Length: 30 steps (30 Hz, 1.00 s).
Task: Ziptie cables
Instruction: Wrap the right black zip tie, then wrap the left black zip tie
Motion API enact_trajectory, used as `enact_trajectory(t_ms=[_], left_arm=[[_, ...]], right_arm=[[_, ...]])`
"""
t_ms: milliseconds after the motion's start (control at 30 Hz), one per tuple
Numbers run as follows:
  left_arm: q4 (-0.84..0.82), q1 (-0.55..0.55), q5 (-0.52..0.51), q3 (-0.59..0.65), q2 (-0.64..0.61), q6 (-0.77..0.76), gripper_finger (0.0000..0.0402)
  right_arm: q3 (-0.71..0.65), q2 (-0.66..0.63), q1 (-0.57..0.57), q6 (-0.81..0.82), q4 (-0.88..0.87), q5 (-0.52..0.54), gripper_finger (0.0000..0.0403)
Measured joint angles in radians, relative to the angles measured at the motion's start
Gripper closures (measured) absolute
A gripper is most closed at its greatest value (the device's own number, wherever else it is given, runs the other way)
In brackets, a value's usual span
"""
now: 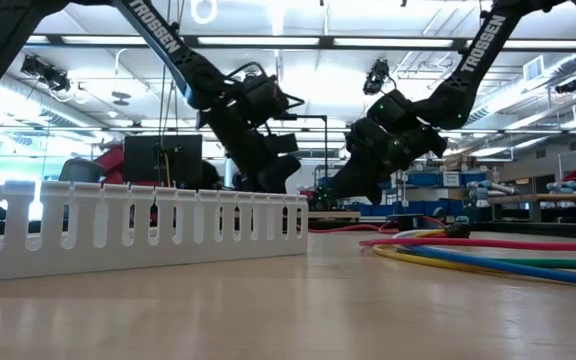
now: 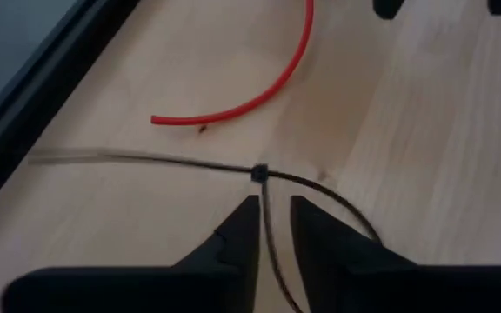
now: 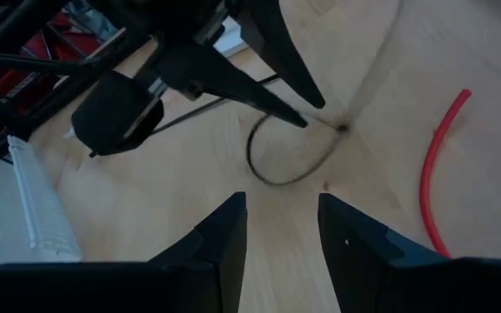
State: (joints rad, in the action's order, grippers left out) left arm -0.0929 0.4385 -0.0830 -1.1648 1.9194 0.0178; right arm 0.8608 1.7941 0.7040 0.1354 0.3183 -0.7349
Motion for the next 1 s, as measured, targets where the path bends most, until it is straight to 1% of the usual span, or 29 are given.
enact_trajectory(t_ms=[100,200,267,367,433,500,600,700,833,1000], left_arm=[[-0.041,0.000,-0.003,-0.011,0.000,0.003,0.0287],[-0.062,0.000,-0.010,-0.011,0.000,-0.001,0.0268],[-0.078,-0.002,-0.009,-0.011,0.000,-0.020,0.0264],[-0.106,-0.016,0.002,-0.010,-0.010,-0.027,0.0265],[-0.099,-0.033,-0.031,-0.005,-0.023,-0.023,0.0268],[-0.074,-0.053,-0.100,0.019,-0.047,-0.010,0.0270],[0.023,-0.084,-0.190,0.092,-0.110,-0.007,0.0270],[0.134,-0.112,-0.196,0.196,-0.202,-0.040,0.0270],[0.233,-0.152,-0.197,0.357,-0.326,-0.080,0.0270],[0.348,-0.221,-0.197,0.528,-0.484,-0.124,0.0270]], right_arm=[[0.000,0.000,0.000,-0.004,0.000,0.000,0.0270],[0.000,0.000,-0.002,-0.006,-0.001,0.000,0.0270],[0.000,0.000,-0.005,-0.007,-0.012,-0.003,0.0270],[0.000,0.000,-0.012,-0.023,-0.030,-0.037,0.0270],[0.000,0.000,-0.016,-0.040,-0.037,-0.063,0.0270],[0.000,0.000,-0.018,-0.048,-0.037,-0.075,0.0270],[-0.002,0.000,-0.018,-0.051,-0.047,-0.080,0.0270],[-0.030,-0.002,-0.017,-0.051,-0.045,-0.110,0.0270],[-0.079,-0.005,-0.020,-0.052,-0.046,-0.156,0.0274],[-0.146,-0.032,-0.045,-0.031,-0.003,-0.156,0.0279]])
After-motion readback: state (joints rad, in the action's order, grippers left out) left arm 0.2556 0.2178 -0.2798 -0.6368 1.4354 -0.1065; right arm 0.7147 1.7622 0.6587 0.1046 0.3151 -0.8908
